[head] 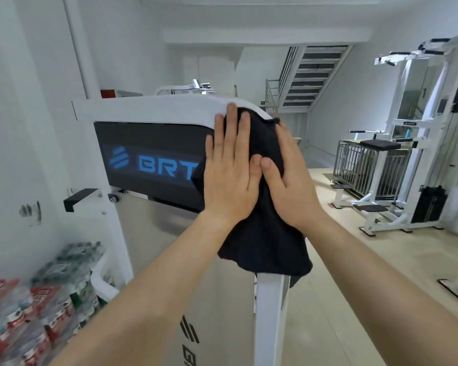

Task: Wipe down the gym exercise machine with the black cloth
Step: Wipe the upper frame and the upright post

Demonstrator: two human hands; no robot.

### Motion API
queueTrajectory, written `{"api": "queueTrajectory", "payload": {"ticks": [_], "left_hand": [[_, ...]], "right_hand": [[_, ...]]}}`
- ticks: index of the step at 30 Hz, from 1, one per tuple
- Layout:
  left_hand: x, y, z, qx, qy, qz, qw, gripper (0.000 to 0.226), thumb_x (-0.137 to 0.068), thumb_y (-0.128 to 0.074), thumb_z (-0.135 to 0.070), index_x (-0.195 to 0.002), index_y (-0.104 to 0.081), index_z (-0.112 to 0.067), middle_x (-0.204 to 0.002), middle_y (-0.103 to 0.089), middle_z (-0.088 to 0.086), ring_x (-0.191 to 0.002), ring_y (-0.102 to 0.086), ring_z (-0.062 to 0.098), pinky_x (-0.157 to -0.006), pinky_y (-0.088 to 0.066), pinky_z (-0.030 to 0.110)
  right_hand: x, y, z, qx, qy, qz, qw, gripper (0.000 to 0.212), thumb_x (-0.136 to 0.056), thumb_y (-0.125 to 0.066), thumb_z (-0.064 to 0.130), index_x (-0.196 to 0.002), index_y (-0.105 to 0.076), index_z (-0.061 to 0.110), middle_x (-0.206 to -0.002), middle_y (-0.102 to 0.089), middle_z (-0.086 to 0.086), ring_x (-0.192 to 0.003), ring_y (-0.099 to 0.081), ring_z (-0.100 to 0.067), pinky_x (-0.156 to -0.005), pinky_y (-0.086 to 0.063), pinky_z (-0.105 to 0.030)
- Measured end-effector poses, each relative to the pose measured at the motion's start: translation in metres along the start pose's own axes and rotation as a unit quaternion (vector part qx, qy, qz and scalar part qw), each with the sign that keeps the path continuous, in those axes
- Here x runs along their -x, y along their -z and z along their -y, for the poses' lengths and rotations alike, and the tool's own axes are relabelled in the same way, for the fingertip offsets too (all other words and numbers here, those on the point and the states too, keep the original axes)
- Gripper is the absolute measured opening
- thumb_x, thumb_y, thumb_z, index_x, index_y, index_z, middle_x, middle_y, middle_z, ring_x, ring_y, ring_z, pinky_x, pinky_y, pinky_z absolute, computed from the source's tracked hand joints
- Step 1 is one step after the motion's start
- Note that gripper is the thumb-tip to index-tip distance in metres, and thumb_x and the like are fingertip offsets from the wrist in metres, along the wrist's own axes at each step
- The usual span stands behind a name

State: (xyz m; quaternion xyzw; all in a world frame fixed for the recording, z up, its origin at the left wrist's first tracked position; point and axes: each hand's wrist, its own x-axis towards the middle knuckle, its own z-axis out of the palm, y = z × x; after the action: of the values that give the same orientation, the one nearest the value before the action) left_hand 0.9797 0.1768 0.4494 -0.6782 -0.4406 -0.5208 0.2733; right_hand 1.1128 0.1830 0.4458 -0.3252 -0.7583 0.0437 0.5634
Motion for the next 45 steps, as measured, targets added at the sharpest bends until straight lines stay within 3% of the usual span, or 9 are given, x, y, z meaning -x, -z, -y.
{"api": "queueTrajectory", "payload": {"ticks": [3, 13, 18, 22, 26, 31, 39, 43, 45], "left_hand": [[0.024, -0.006, -0.007, -0.023, -0.005, 0.028, 0.999, 0.063, -0.105, -0.019, -0.039, -0.158, -0.001, -0.009, -0.167, -0.001, 0.014, -0.154, 0.007, 0.025, -0.124, 0.0, 0.044], [-0.002, 0.001, 0.0, -0.018, -0.002, 0.017, 1.0, 0.061, -0.107, -0.023, -0.037, -0.158, -0.01, -0.008, -0.167, -0.006, 0.013, -0.154, -0.002, 0.03, -0.124, -0.005, 0.044], [0.048, -0.002, 0.005, 0.022, -0.063, 0.035, 0.997, 0.056, -0.107, -0.037, -0.026, -0.156, -0.021, -0.007, -0.165, -0.013, 0.01, -0.154, -0.013, 0.029, -0.118, -0.034, 0.049], [0.051, 0.015, 0.016, 0.005, -0.097, 0.006, 0.995, 0.049, -0.104, -0.052, -0.024, -0.149, -0.043, -0.008, -0.159, -0.035, 0.009, -0.149, -0.031, 0.024, -0.097, -0.053, 0.029], [0.048, 0.026, 0.02, -0.034, -0.061, -0.05, 0.996, 0.038, -0.098, -0.065, -0.03, -0.134, -0.063, -0.016, -0.127, -0.06, 0.012, -0.108, -0.058, 0.024, -0.083, -0.053, 0.032], [0.047, 0.037, 0.006, 0.067, 0.059, -0.008, 0.996, 0.02, -0.097, -0.064, -0.03, -0.114, -0.068, -0.02, -0.098, -0.069, -0.009, -0.068, -0.058, 0.006, -0.063, -0.054, 0.033], [0.01, 0.064, -0.024, 0.329, 0.239, 0.061, 0.912, 0.023, -0.095, -0.065, -0.01, -0.113, -0.074, -0.022, -0.109, -0.067, -0.011, -0.099, -0.064, -0.004, -0.087, -0.051, 0.014], [0.012, 0.069, -0.021, 0.461, 0.33, 0.088, 0.819, 0.028, -0.097, -0.062, -0.008, -0.123, -0.062, -0.018, -0.103, -0.074, -0.002, -0.092, -0.073, 0.012, -0.074, -0.058, 0.022], [0.011, 0.072, -0.016, 0.457, 0.338, 0.069, 0.82, 0.022, -0.099, -0.059, -0.013, -0.12, -0.056, -0.019, -0.097, -0.077, -0.002, -0.08, -0.075, 0.017, -0.067, -0.058, 0.023]], "right_hand": [[0.034, -0.005, -0.003, -0.029, -0.019, -0.029, 0.999, 0.065, -0.102, -0.033, 0.043, -0.159, -0.015, 0.016, -0.167, -0.014, -0.002, -0.154, -0.011, -0.01, -0.125, -0.017, -0.045], [-0.006, 0.002, 0.014, -0.007, 0.017, -0.013, 1.0, 0.055, -0.104, -0.033, 0.036, -0.155, -0.032, 0.017, -0.163, -0.029, -0.004, -0.153, -0.02, -0.016, -0.123, -0.021, -0.046], [0.05, -0.003, 0.0, -0.005, -0.009, -0.024, 1.0, 0.061, -0.105, -0.042, 0.023, -0.159, -0.015, 0.019, -0.168, -0.013, -0.002, -0.155, -0.009, -0.013, -0.125, -0.017, -0.045], [0.041, 0.002, 0.006, 0.014, -0.02, 0.0, 1.0, 0.065, -0.102, -0.043, 0.025, -0.159, -0.013, 0.013, -0.168, -0.01, -0.004, -0.155, -0.007, -0.013, -0.125, -0.015, -0.043], [0.02, 0.006, 0.023, 0.044, -0.051, 0.015, 0.998, 0.08, -0.092, -0.043, 0.043, -0.16, -0.013, 0.012, -0.168, -0.011, -0.004, -0.155, -0.007, -0.016, -0.125, -0.016, -0.044], [0.005, 0.002, 0.034, 0.09, -0.066, -0.007, 0.994, 0.085, -0.094, -0.05, 0.057, -0.159, -0.018, 0.012, -0.166, -0.018, -0.005, -0.154, -0.014, -0.019, -0.122, -0.024, -0.049], [-0.02, 0.005, 0.038, 0.015, -0.097, -0.005, 0.995, 0.092, -0.083, -0.034, 0.075, -0.157, -0.028, 0.022, -0.165, -0.024, -0.001, -0.153, -0.018, -0.016, -0.123, -0.02, -0.046], [-0.028, 0.003, 0.034, 0.07, -0.048, -0.003, 0.996, 0.078, -0.091, -0.036, 0.064, -0.156, -0.031, 0.022, -0.162, -0.031, -0.004, -0.152, -0.022, -0.02, -0.12, -0.026, -0.048], [-0.025, 0.002, 0.032, 0.094, -0.017, -0.012, 0.995, 0.065, -0.098, -0.043, 0.051, -0.155, -0.032, 0.022, -0.161, -0.033, -0.004, -0.151, -0.024, -0.021, -0.119, -0.027, -0.05]]}}
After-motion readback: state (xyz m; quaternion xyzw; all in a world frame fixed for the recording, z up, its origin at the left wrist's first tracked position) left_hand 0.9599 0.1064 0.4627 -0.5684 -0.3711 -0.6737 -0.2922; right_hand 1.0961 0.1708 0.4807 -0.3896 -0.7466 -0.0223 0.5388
